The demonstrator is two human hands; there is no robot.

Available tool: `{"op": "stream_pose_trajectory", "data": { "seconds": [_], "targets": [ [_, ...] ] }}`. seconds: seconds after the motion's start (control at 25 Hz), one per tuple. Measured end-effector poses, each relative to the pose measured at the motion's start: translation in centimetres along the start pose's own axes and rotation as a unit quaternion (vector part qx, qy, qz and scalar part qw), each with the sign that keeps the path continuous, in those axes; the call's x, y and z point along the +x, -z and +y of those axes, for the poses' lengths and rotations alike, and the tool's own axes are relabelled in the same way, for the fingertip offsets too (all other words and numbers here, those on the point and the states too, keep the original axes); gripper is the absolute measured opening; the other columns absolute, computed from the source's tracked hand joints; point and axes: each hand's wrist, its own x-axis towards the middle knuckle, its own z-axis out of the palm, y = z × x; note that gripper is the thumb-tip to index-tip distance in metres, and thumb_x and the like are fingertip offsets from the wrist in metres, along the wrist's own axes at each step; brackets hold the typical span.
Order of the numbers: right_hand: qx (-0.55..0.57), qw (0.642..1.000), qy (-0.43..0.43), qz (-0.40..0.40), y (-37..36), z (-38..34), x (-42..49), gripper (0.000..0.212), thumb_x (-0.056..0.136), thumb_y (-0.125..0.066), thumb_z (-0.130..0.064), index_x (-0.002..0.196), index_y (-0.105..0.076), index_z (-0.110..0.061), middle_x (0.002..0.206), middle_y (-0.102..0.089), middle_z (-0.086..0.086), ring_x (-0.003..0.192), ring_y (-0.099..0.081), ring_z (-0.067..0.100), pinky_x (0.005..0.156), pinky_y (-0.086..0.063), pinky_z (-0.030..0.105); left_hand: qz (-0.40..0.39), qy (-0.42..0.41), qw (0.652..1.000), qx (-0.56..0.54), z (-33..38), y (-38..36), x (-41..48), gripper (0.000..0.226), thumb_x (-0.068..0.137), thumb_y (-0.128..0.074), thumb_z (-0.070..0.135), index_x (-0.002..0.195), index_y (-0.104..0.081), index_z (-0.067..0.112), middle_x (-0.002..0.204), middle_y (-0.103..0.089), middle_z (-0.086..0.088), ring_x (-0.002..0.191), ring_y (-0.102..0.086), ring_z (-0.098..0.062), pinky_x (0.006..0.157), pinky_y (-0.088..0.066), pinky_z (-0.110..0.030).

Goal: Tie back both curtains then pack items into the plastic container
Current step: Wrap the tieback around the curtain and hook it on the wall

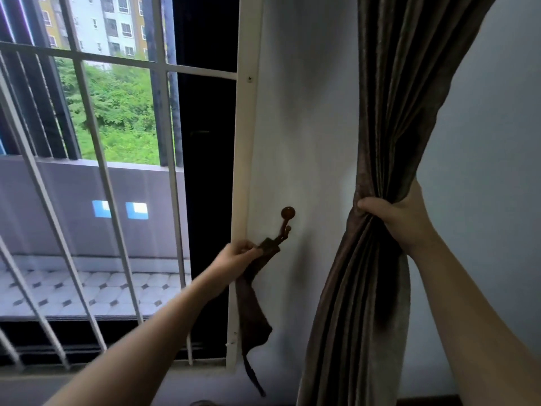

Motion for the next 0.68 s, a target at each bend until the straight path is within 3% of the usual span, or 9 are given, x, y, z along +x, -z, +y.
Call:
{"op": "stream_pose_trajectory", "data": {
  "seconds": [0.12, 0.24, 0.32, 0.48, 0.56, 0.68],
  "targets": [
    [0.025, 0.999, -0.011, -0.020, -2.8, 0.0, 0.0, 0.074, 0.057, -0.070, -0.014, 0.127, -0.045, -0.004, 0.111, -0.057, 0.008, 0.098, -0.061, 0.014, 0.076, -0.052, 0.016, -0.037, -0.036, 0.996, 0.078, 3.0, 5.0, -2.2, 0.016, 0.085, -0.066, 0.027, 0.081, -0.071, 0.012, 0.069, -0.063, -0.002, 0.063, -0.058, -0.010, 0.054, -0.044, -0.017],
    [0.059, 0.998, -0.013, -0.021, -5.6, -0.4, -0.6, 0.067, 0.061, -0.064, -0.004, 0.125, -0.043, -0.007, 0.108, -0.057, 0.003, 0.091, -0.061, -0.004, 0.073, -0.049, 0.010, -0.034, -0.033, 0.990, 0.136, 5.5, 8.1, -5.1, 0.030, 0.083, -0.069, 0.030, 0.058, -0.064, 0.014, 0.045, -0.052, 0.008, 0.042, -0.047, -0.002, 0.042, -0.035, -0.011],
    [0.079, 0.997, -0.008, -0.020, -7.5, -0.6, -0.8, 0.069, 0.062, -0.063, -0.003, 0.127, -0.041, -0.006, 0.109, -0.056, 0.001, 0.091, -0.060, -0.008, 0.074, -0.049, 0.009, -0.020, -0.026, 0.990, 0.139, 6.6, 9.1, -6.6, 0.034, 0.082, -0.069, 0.030, 0.053, -0.059, 0.017, 0.039, -0.049, 0.009, 0.036, -0.045, -0.001, 0.038, -0.032, -0.010],
    [0.084, 0.996, -0.009, -0.042, -10.9, -0.9, -1.0, 0.074, 0.063, -0.064, -0.008, 0.132, -0.037, -0.007, 0.114, -0.052, -0.003, 0.098, -0.055, -0.009, 0.078, -0.047, 0.008, -0.028, -0.022, 0.980, 0.198, 7.8, 9.6, -8.8, 0.033, 0.078, -0.073, 0.034, 0.051, -0.063, 0.017, 0.042, -0.050, 0.009, 0.040, -0.046, -0.003, 0.040, -0.033, -0.013],
    [0.077, 0.996, -0.011, -0.051, -12.5, -1.3, -1.3, 0.081, 0.062, -0.066, -0.010, 0.136, -0.032, -0.007, 0.117, -0.050, 0.000, 0.102, -0.054, -0.003, 0.078, -0.047, 0.008, -0.001, -0.022, 0.967, 0.254, 8.1, 9.9, -9.2, 0.036, 0.074, -0.075, 0.038, 0.060, -0.065, 0.006, 0.050, -0.048, 0.001, 0.047, -0.043, -0.011, 0.045, -0.031, -0.020],
    [0.051, 0.997, -0.007, -0.058, -14.5, -2.2, -1.5, 0.090, 0.061, -0.069, -0.013, 0.140, -0.026, -0.013, 0.125, -0.049, 0.005, 0.109, -0.055, 0.012, 0.087, -0.050, 0.022, 0.012, -0.020, 0.973, 0.228, 8.5, 10.5, -10.0, 0.042, 0.070, -0.078, 0.040, 0.065, -0.062, 0.002, 0.053, -0.044, -0.005, 0.053, -0.041, -0.016, 0.052, -0.030, -0.024]
  ]
}}
